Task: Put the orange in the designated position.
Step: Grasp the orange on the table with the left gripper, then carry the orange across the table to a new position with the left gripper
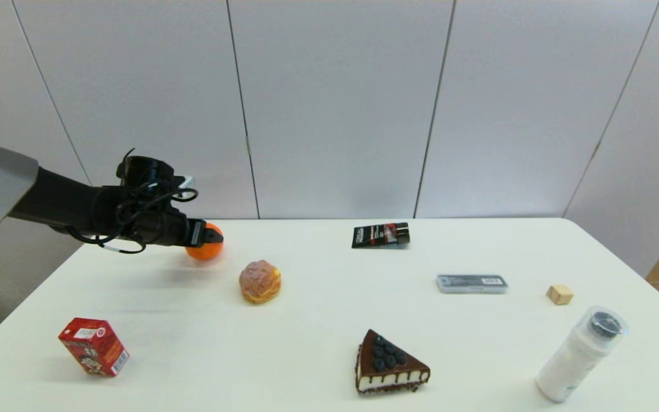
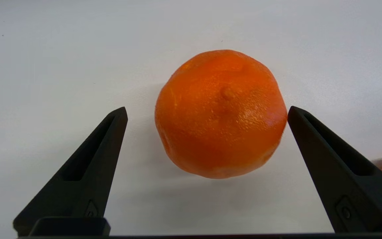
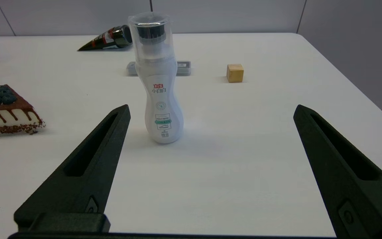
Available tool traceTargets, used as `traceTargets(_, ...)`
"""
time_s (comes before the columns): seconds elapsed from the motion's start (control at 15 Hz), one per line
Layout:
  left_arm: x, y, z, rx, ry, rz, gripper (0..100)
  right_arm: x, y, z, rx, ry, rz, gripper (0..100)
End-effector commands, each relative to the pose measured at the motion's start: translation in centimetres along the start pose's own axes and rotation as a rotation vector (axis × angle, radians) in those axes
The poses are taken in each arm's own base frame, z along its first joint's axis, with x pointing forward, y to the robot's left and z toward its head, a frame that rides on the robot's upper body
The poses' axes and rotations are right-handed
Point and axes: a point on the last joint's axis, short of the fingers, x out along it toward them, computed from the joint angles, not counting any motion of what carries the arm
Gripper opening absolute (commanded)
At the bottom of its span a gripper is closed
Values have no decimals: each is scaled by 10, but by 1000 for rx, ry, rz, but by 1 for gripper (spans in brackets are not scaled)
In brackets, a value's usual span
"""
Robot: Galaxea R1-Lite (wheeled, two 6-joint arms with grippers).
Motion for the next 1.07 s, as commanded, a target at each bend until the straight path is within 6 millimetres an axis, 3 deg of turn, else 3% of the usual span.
traceTargets(0.07,2,-1,0,2,3,-2,100,0,0,0,0,2,0,100)
traceTargets(0.2,2,0,-2,-1,-1,-2,100,0,0,0,0,2,0,100)
traceTargets(0.27,3,-1,-2,5,2,-3,0,0,0,0,0,2,0,100)
traceTargets(0.73,6,-1,-3,17,7,-5,0,0,0,0,0,1,0,100)
traceTargets(1.07,-13,-11,31,47,-122,-16,0,0,0,0,0,1,0,100)
